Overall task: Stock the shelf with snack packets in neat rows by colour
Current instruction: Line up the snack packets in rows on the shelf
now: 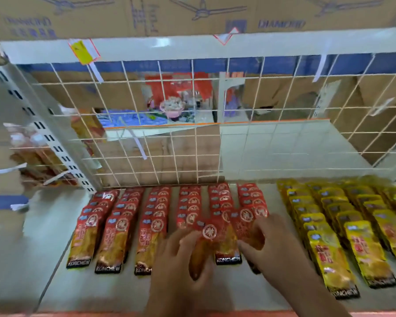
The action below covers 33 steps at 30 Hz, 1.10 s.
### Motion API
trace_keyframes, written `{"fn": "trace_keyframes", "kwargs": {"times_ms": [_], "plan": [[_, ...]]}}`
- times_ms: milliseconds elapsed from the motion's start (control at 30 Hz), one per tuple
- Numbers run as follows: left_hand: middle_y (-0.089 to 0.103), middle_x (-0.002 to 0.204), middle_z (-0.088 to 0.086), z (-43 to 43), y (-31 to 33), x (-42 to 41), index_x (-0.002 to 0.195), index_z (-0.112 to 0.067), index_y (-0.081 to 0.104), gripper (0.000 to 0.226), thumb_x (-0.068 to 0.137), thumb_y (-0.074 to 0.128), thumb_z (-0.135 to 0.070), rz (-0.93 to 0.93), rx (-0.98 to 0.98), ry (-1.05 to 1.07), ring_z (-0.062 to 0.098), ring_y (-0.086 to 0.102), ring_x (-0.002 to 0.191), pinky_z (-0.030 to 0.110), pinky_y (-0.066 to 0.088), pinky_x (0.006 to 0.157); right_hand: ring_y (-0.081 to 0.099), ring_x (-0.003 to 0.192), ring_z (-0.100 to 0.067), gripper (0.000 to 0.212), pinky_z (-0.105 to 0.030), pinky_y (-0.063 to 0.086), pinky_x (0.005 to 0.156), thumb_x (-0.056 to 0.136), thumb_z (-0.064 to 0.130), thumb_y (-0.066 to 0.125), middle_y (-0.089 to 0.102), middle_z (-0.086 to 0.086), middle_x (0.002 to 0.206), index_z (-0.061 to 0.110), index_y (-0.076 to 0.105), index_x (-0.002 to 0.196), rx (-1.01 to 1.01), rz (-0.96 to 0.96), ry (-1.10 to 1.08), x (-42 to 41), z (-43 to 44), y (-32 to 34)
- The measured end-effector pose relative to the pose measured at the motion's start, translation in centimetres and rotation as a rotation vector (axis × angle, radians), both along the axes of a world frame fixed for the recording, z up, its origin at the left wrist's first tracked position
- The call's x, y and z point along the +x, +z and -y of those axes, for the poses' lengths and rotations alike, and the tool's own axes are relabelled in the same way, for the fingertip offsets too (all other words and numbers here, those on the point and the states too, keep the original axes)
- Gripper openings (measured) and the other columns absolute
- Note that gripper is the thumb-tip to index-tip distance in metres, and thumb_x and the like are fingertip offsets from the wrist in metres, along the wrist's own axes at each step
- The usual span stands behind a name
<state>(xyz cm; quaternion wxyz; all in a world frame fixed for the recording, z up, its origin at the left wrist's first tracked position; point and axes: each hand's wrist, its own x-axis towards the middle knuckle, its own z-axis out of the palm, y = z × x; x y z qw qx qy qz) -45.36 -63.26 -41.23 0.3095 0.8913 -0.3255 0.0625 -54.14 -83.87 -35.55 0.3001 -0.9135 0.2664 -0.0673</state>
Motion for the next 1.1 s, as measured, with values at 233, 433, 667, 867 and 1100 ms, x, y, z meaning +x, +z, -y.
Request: {"fn": "trace_keyframes", "kwargs": {"times_ms": [233, 433, 667, 867, 1100], "plan": [[0.056, 0.135, -0.002, 0.7, -1.8, -1.9, 0.132, -0.027, 0.058, 0.070, 0.072, 0.092, -0.038, -0.031, 0.014, 0.240, 0.018, 0.048, 0.119, 0.040, 0.049, 0.091, 0.044, 0.084, -0.002, 0.036, -0.020, 0.037, 0.067, 0.078, 0.058, 0.070, 0.039, 0.020, 0.096, 0.036, 0.041, 0.082, -0.035, 0.014, 0.135, -0.6, 2.5, -1.1], [0.055, 0.137, -0.003, 1.3, -2.3, -1.9, 0.135, -0.026, 0.057, 0.061, 0.081, 0.083, -0.038, -0.025, 0.025, 0.343, 0.021, 0.051, 0.122, 0.042, 0.052, 0.095, 0.043, 0.081, 0.005, 0.036, -0.013, 0.030, 0.059, 0.081, 0.055, 0.071, 0.040, 0.019, 0.096, 0.034, 0.042, 0.085, -0.034, 0.008, 0.187, -0.2, 2.3, -1.0], [0.055, 0.132, -0.006, 1.2, -2.9, -1.8, 0.133, -0.025, 0.061, 0.056, 0.082, 0.081, -0.039, 0.004, 0.037, 0.355, 0.019, 0.048, 0.120, 0.041, 0.055, 0.091, 0.047, 0.085, 0.002, 0.038, -0.011, 0.036, 0.064, 0.080, 0.056, 0.073, 0.043, 0.018, 0.099, 0.032, 0.042, 0.083, -0.011, 0.001, 0.195, 0.1, 2.1, -1.7], [0.051, 0.138, -0.008, 1.3, -3.0, -1.8, 0.137, -0.029, 0.056, 0.064, 0.082, 0.080, -0.048, -0.030, 0.067, 0.366, 0.018, 0.042, 0.127, 0.040, 0.053, 0.094, 0.049, 0.091, -0.003, 0.038, -0.015, 0.041, 0.071, 0.081, 0.056, 0.072, 0.043, 0.014, 0.104, 0.031, 0.044, 0.086, 0.031, 0.002, 0.166, -0.3, 1.9, -2.2], [0.050, 0.135, -0.008, 1.4, -2.6, -1.7, 0.136, -0.029, 0.055, 0.061, 0.082, 0.079, -0.048, -0.056, 0.062, 0.373, 0.017, 0.043, 0.123, 0.037, 0.053, 0.091, 0.050, 0.091, -0.006, 0.040, -0.017, 0.043, 0.071, 0.080, 0.057, 0.074, 0.044, 0.012, 0.104, 0.031, 0.044, 0.086, 0.016, -0.009, 0.145, -0.5, 1.4, -2.9]]}}
